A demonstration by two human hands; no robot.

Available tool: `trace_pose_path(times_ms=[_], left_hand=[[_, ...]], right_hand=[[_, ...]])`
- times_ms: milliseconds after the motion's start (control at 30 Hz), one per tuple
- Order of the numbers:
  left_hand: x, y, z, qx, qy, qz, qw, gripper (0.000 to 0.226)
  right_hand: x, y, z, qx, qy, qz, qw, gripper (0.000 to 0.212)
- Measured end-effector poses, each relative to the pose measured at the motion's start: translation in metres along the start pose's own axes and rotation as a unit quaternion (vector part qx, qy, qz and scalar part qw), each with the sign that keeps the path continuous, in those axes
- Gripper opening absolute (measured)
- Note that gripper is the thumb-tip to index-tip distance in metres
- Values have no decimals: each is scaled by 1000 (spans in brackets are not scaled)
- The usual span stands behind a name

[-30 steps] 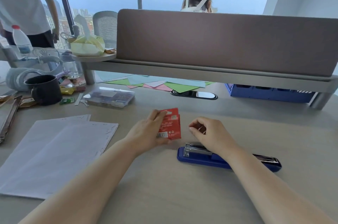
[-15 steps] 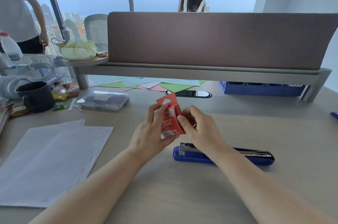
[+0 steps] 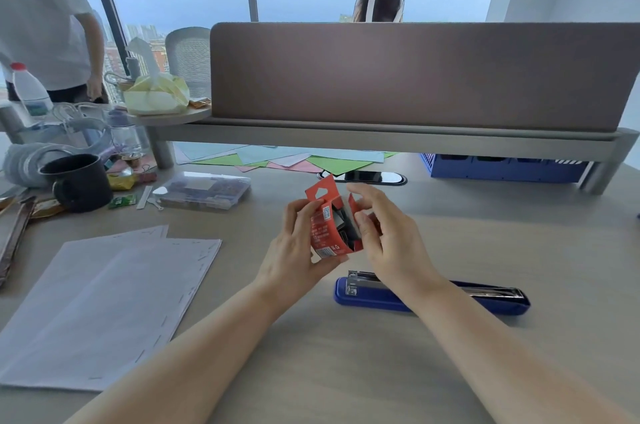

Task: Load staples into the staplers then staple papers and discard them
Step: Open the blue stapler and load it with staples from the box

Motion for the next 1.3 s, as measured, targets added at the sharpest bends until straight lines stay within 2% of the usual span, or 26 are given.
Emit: trace_pose_path(times_ms=[100,433,567,700,967,1300], left_hand=[[0,1,-2,-11,1,-9,1000,81],[1,8,-7,-65,24,4,998,81],[3,12,-7,-79,39,1,996,83],[3,12,-4,-63,53,-9,997,85],[2,11,3,-39,32,-52,997,84],[2,11,1,-92,75,-74,990,72]], right_hand=[[0,3,1,-4,2,30,1000,24],[3,-5,8,5,-54,5,999,16],[4,0,6,-48,-18,28,998,10],[5,1,8,-121,-9,55,991,15],[7,1,11,-178,-6,64,982,23],[8,6,8,-239,8,128,963,6]])
Point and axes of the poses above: each hand's wrist, its own x-axis towards the middle knuckle, its own z-axis out of the back of the hand, y = z × x, the point moved 5 cm from there along x, towards the middle knuckle
